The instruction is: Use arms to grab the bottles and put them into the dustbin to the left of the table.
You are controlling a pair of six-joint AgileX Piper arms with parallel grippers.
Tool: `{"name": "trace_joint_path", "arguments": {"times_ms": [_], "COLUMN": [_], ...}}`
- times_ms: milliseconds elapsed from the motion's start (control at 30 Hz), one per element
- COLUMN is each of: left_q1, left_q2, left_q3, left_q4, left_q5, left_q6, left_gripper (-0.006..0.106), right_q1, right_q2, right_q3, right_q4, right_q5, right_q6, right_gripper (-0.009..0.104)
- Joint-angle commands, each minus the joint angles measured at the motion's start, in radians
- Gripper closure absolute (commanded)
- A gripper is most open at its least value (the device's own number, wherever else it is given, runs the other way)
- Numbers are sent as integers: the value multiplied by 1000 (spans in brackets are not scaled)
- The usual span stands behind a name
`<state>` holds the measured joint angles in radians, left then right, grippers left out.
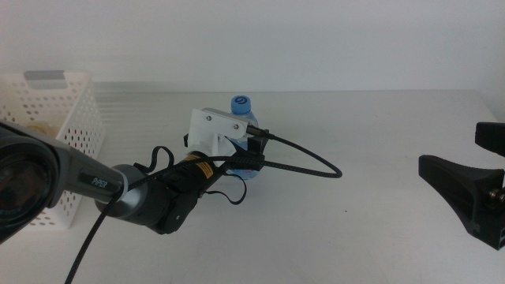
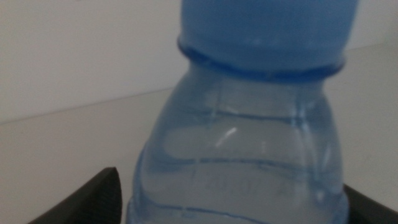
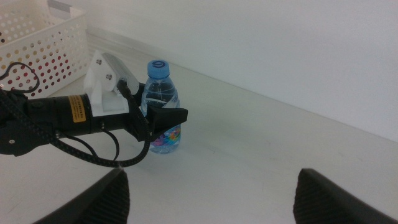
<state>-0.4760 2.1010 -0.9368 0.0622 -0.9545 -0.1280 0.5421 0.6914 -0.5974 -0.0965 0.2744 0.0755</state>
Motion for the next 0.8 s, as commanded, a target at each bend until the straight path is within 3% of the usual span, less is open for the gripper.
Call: {"name": "trace_joint_path", "arguments": {"times_ms": [0,133,400,767], "left_q1": [1,1,0,1], "left_q2": [-43,-37,-70,-366], "left_q3": [-33,-39,-17,168], "left_q4": [13,19,111,71], "left_q5": [-77,-77,-71,69], "left_q6": [-30,-30,-33,-24], "left_gripper": [14,32,103,105], "right_q1": [3,3,3,3], "right_q2": [-1,-1,-1,-1], "right_q3": [-30,-30,-30,-30], "right_q4": [-14,-14,-14,-14], "right_q5": [-67,-67,-67,-67], "right_q6": [-10,-10,-10,-10], "right_gripper": [8,8,8,8]}}
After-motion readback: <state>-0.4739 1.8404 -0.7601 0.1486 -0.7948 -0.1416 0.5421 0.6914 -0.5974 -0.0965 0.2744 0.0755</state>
